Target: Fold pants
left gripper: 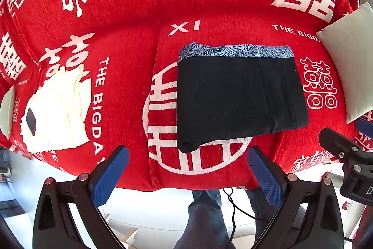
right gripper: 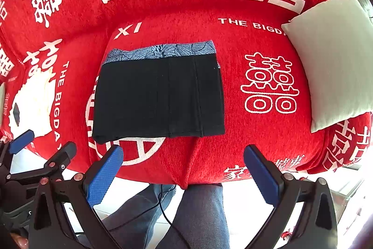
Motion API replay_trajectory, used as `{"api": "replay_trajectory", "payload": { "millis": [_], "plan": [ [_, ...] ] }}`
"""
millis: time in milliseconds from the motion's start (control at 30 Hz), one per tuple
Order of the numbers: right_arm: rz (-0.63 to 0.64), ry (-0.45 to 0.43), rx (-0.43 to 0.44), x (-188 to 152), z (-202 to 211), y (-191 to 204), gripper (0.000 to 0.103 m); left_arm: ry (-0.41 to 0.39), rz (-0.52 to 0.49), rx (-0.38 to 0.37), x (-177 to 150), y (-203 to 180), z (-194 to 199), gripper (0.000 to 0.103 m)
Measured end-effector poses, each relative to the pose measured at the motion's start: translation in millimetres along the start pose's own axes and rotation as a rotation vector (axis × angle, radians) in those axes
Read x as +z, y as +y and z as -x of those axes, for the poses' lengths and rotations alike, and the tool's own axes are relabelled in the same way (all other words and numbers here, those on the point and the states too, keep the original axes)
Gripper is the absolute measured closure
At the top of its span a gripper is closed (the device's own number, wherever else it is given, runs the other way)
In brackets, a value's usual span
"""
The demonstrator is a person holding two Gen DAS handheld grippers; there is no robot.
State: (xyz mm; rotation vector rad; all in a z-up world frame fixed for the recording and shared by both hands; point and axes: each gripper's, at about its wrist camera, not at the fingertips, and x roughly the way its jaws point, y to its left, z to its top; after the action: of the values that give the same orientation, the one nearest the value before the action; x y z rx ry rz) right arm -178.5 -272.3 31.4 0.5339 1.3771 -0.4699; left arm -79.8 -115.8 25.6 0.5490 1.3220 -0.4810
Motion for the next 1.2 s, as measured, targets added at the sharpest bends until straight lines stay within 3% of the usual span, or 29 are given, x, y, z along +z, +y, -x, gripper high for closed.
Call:
{"api": "replay_trajectory", "payload": {
  "millis": [1200],
  "plan": [
    [0.019, -0.001, -0.006, -0.5, -0.5, 0.2, 0.0, -0.013, 0.018, -0.016, 0.2, 0.3, 1.9, 0.001]
  ]
}}
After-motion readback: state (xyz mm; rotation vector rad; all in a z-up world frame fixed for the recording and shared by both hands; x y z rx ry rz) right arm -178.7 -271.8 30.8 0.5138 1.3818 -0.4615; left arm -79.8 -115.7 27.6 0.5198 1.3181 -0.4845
